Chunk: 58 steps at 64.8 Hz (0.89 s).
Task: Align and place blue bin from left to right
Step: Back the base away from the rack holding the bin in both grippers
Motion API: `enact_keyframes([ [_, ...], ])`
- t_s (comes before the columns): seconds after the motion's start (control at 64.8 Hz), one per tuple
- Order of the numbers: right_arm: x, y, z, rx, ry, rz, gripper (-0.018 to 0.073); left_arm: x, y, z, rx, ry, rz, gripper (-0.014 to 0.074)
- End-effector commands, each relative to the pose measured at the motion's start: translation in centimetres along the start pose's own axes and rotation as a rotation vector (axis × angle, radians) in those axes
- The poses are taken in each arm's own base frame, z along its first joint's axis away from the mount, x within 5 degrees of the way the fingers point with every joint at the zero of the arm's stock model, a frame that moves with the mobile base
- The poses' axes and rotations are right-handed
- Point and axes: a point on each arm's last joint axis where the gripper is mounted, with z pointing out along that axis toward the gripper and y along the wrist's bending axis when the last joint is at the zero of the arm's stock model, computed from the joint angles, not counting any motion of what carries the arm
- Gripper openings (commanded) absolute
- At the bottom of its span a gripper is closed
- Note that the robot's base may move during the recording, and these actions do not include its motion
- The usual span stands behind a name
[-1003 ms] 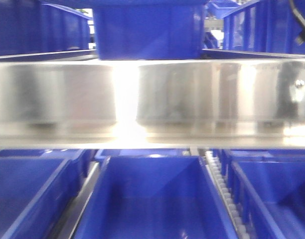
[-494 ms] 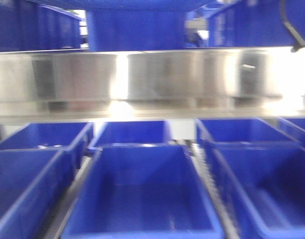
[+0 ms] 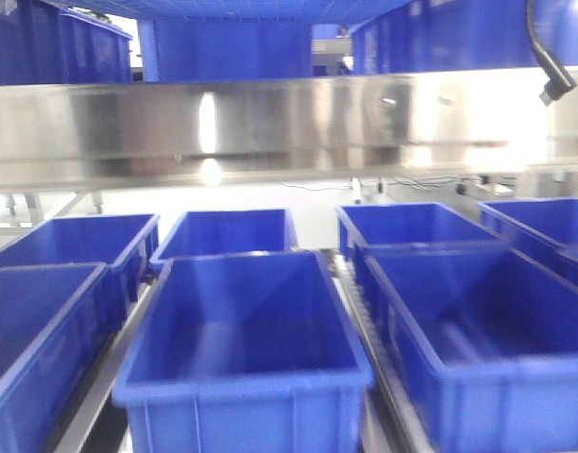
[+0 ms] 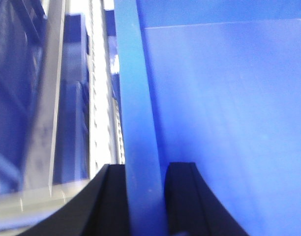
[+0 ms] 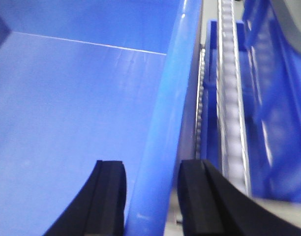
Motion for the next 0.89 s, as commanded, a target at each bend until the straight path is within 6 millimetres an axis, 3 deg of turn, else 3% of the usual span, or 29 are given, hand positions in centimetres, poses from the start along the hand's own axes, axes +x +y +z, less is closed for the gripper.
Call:
enact_keyframes([
  [0.0, -1.09, 0.27, -0.76, -0.019, -0.116, 0.019, -0.0079, -0.97, -0.77, -2.19, 0.103, -0.131, -0.009, -0.0010],
  [0.879, -1.09, 0.27, -0.76, -0.019, -0.116, 0.019, -0.0079, -0.97, -0.77, -2.19, 0.103, -0.131, -0.009, -0.0010],
])
